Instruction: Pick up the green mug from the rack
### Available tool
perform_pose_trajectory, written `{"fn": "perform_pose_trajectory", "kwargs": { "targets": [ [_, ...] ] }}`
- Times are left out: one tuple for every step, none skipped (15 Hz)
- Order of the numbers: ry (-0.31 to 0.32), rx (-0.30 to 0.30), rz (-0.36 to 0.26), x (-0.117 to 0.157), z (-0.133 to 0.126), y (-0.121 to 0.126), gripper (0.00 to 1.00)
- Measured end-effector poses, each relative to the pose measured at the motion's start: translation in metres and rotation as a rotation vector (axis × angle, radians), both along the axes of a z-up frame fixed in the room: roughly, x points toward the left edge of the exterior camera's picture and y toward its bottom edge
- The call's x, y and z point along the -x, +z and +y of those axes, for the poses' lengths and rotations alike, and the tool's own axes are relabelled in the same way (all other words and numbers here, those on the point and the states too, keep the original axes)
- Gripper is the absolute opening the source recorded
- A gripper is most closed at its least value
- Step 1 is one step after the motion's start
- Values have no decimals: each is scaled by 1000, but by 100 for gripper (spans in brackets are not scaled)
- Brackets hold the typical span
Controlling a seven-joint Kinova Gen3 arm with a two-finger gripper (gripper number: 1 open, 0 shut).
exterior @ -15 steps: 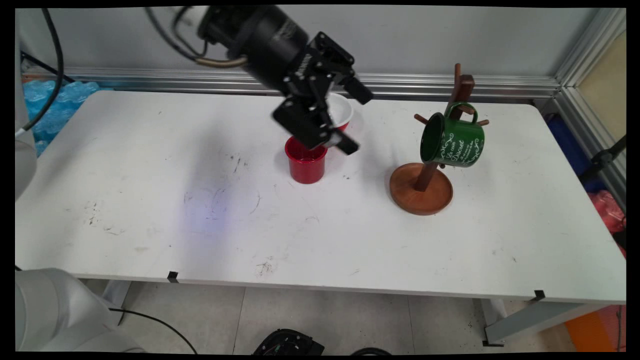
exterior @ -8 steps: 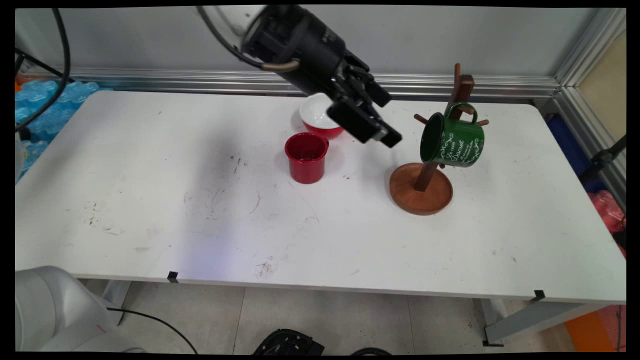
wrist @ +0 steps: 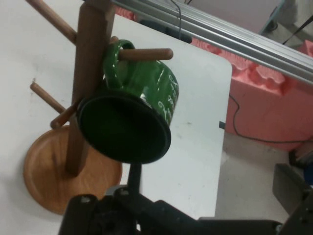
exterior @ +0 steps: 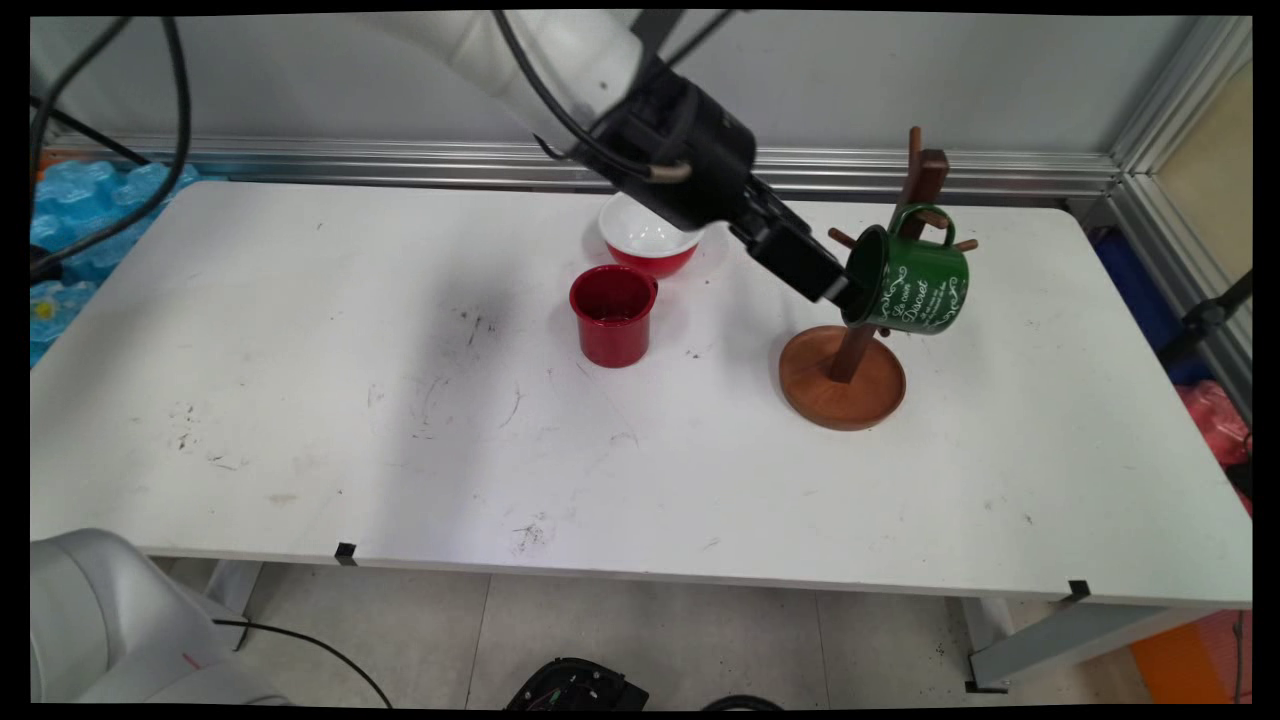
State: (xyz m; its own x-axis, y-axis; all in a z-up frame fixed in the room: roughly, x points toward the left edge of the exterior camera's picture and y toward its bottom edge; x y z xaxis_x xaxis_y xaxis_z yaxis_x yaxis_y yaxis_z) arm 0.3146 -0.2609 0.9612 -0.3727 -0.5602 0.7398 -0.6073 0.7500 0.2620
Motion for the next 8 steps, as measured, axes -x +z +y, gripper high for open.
{"fn": "perform_pose_trajectory", "kwargs": {
  "targets": [
    [4,-4,7,5,-3,-4,100],
    [5,-7,15,11,-6,-8,100],
    [6,-8,26,16,-8,-11,100],
    [7,-8,35,20,-11,-14,100],
    [8,-8,40,23,-13,-16,100],
    [9,-9,48,27,-16,-19,100],
    [10,-11,58,31,-20,-23,100],
    [11,-13,65,35,-22,-26,100]
  ]
}}
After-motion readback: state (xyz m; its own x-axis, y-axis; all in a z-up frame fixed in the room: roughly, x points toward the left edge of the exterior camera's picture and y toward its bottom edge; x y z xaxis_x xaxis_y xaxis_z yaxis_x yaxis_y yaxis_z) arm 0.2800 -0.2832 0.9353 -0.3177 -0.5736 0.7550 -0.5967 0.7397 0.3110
